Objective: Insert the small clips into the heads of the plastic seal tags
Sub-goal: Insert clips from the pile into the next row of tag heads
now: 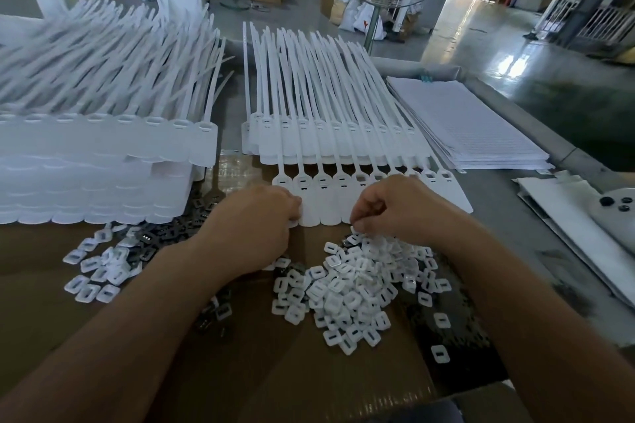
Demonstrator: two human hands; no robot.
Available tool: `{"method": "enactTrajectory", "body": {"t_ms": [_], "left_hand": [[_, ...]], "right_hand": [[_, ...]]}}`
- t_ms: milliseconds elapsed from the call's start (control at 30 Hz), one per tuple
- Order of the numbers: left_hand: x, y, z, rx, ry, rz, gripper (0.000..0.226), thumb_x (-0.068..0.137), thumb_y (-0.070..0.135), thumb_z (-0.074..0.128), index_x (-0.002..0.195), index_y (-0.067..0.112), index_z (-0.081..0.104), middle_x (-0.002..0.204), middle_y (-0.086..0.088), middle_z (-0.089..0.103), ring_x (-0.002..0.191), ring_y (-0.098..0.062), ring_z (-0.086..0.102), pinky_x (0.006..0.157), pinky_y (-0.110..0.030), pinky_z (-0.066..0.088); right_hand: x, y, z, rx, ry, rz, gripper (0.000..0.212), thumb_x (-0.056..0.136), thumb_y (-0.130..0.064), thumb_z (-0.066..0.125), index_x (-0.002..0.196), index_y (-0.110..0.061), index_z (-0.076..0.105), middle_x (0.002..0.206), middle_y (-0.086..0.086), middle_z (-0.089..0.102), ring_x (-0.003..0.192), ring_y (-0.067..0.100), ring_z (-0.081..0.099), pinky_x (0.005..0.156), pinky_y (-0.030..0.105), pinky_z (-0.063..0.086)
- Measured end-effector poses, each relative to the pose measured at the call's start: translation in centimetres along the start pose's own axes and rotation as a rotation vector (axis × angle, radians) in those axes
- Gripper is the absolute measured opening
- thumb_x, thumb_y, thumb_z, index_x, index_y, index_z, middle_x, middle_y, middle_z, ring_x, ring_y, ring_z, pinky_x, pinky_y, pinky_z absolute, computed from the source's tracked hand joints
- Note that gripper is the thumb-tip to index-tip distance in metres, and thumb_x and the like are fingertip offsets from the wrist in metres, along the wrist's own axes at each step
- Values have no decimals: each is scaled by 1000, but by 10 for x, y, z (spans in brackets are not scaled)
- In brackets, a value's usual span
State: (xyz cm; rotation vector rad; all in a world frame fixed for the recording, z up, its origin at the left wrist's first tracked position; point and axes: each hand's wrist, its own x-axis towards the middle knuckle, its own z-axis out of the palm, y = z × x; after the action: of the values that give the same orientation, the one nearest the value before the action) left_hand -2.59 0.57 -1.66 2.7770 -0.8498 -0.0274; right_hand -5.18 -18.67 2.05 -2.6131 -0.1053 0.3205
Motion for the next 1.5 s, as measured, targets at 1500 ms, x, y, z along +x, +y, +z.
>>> {"method": "enactTrajectory", "body": {"t_ms": [1500], "left_hand": [[1, 1, -1, 18, -56, -10, 44, 81, 3, 42, 120, 16, 58, 127, -1, 54, 115, -16, 49, 96, -35, 44]], "right_hand": [[56, 36, 9, 97, 432, 74, 13, 85, -14, 60, 77, -23, 58, 74, -20, 51, 68, -5, 45, 49, 2, 29]]}}
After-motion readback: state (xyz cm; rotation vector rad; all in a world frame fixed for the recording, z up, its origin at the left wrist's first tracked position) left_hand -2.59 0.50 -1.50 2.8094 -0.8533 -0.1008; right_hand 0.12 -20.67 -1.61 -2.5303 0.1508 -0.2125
